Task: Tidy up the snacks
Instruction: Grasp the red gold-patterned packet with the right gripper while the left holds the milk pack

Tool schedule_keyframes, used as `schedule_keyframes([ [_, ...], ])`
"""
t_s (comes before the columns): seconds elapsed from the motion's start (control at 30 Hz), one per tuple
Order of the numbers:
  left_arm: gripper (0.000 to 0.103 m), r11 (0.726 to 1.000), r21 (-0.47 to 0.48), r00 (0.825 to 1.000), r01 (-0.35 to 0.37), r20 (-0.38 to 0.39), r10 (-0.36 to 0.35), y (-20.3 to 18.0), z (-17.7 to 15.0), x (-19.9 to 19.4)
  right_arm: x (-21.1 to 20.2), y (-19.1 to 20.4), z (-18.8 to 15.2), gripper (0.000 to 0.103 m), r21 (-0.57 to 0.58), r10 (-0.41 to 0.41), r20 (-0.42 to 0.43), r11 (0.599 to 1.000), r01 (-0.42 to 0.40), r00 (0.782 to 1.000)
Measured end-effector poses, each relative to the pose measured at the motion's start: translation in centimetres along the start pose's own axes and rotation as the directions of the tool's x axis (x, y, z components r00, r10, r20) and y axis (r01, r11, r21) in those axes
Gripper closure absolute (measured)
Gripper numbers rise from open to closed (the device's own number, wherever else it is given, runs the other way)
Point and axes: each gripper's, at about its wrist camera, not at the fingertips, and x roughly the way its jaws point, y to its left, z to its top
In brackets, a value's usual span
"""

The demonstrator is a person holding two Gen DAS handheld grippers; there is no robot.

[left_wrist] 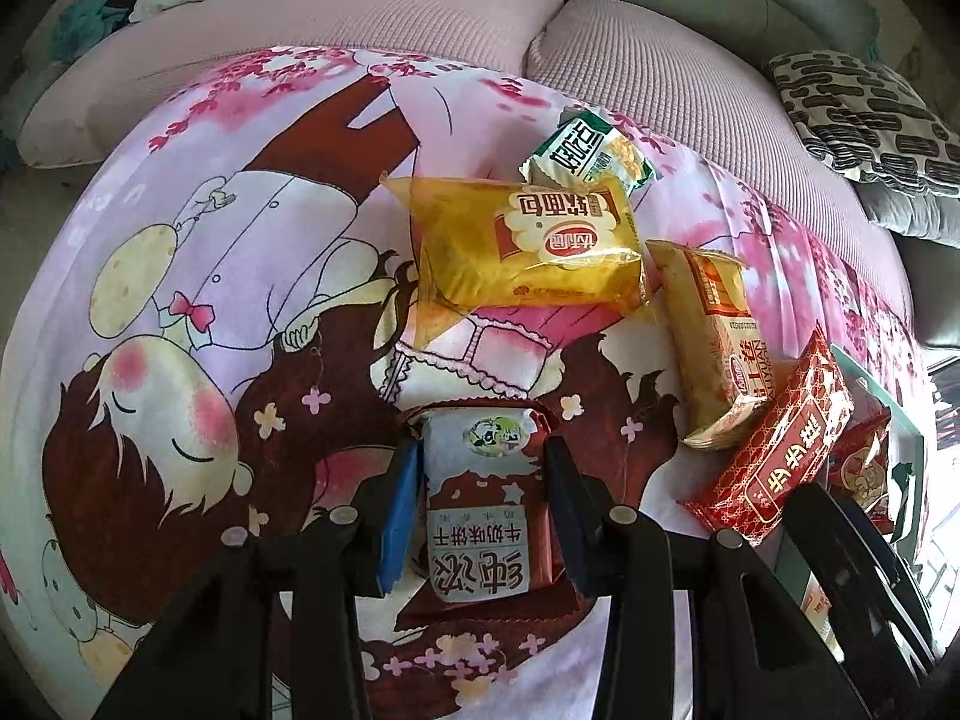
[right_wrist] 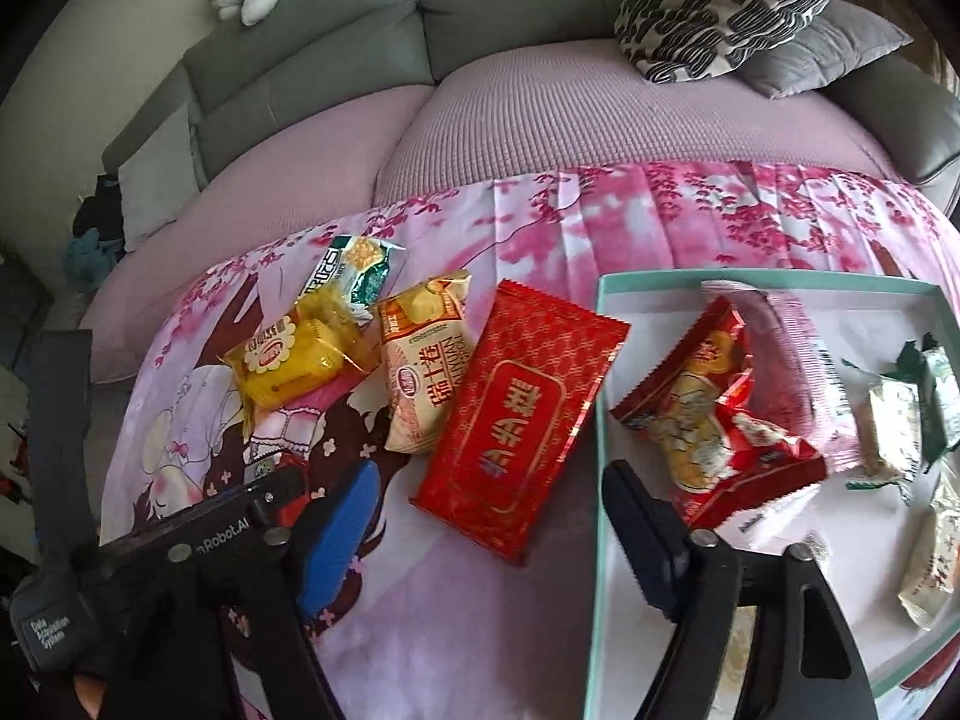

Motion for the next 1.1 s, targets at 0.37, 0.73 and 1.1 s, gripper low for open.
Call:
schedule_keyframes([
  [0.37,0.060,1.000,-0.003,1.000,-0.001,-0.015,0.001,0.2,0.0,0.1,2.4,-0.1,0.7,0.029,0.035,-0.018,-0.069,0.999,0.021,0.997],
  [0.73,0.060,1.000,-0.015,0.999,0.008,-0.039,-0.009,0.3,-0.1,1.1,3.7,1.2,1.6,0.029,-0.025,-0.090,-0.074,0.996,0.089,0.993],
  [1.1,0.060,1.000,-0.012,0.999,0.007,-0.047,-0.007,0.2,0.0,1.4,4.9,0.8,1.0,0.047,-0.025,-0.080,-0.110,0.997,0.077,0.991],
])
